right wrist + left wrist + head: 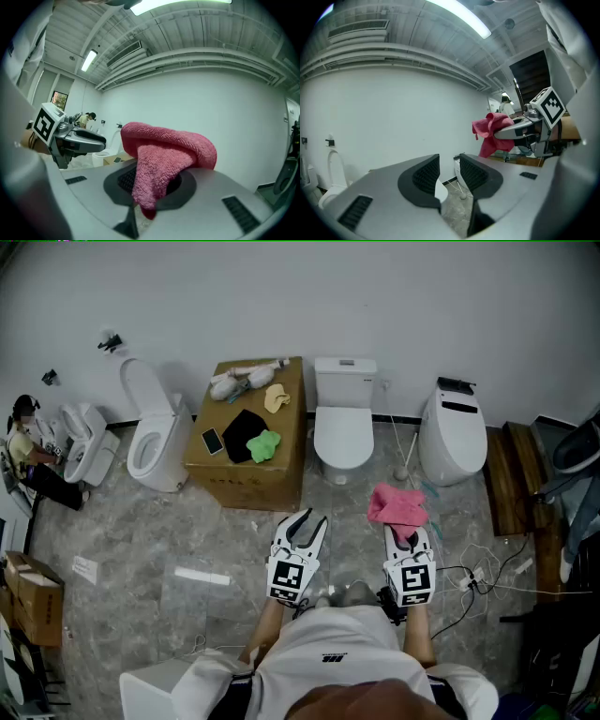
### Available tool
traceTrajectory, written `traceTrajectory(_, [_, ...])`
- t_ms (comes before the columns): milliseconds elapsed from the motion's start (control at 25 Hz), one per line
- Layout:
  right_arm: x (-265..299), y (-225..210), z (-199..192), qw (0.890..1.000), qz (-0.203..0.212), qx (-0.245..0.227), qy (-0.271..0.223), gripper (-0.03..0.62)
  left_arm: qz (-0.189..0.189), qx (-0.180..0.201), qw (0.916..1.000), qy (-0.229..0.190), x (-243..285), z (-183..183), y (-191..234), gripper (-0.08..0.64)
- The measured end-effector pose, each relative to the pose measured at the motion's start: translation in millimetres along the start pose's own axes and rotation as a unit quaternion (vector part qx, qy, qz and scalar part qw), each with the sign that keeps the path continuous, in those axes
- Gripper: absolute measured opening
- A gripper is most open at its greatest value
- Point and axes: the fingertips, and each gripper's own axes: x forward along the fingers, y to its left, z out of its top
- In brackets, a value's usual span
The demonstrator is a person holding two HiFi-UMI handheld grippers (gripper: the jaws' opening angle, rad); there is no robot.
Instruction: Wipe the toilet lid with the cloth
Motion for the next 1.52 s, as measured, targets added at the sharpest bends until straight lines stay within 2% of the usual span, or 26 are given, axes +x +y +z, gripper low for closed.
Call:
traceTrajectory(320, [35,-3,-3,1.000,0.000,-0.001,0.003,0.064,0.001,0.001,1.0000,-0.003,22,-3,20,0.141])
traceTrajectory(600, [79,-28,-9,1.000,0.000,0.000,0.011,0.064,0.004,0.000,1.0000,0.001,67,-7,41,0.141])
traceTrajectory(1080, [187,-100,-20,0.999,0.025,0.007,0.028,0.064,0.027,-0.005,0.9994,0.021,181,-9,91,0.141])
traceTrajectory(1520, [268,-172,-27,0.998,0.047,0.008,0.036,0.064,0.046,-0.008,0.9979,0.045,277,-7,119,0.141])
